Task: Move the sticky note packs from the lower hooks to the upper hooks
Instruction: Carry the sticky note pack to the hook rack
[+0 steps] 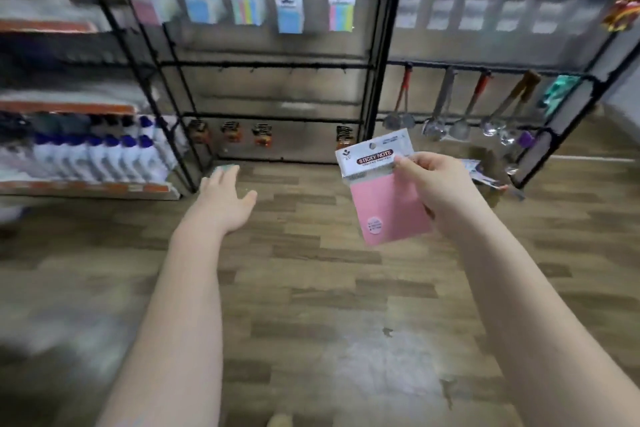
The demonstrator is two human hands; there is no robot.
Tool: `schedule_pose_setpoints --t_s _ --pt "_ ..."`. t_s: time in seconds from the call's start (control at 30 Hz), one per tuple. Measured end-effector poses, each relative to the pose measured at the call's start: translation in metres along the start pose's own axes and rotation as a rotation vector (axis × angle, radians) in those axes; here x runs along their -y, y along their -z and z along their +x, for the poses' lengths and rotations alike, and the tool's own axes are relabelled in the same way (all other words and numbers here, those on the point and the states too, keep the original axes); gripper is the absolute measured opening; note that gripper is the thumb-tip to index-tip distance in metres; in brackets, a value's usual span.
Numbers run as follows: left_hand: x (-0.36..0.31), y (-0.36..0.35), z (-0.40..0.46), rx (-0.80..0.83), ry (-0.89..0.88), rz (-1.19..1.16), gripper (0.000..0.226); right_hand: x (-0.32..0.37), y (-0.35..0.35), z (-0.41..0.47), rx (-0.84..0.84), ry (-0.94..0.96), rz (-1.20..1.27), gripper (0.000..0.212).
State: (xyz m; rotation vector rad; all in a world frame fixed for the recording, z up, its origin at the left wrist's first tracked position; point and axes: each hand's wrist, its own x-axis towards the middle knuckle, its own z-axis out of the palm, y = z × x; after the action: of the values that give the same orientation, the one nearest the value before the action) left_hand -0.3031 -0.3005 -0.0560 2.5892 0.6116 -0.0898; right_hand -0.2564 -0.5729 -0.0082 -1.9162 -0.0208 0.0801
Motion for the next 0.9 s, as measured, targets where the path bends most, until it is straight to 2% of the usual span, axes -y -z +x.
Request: schedule_pose_setpoints --t_s 0.17,0.47,0.9 --pt "0.045 0.034 -0.017 -0.036 0.082 -0.018 0.062 0.016 -0.045 0.000 0.014 0.006 0.107 0.030" --pt "0.097 0.075 -0.013 -0.100 0.141 -0.017 0.063 0.045 -0.118 0.005 0.061 0.057 0.117 0.028" --pt "0.143 0.111 0.029 -0.086 0.103 0.020 0.063 0.057 -0.186 0.021 0.029 -0.019 0.209 0.029"
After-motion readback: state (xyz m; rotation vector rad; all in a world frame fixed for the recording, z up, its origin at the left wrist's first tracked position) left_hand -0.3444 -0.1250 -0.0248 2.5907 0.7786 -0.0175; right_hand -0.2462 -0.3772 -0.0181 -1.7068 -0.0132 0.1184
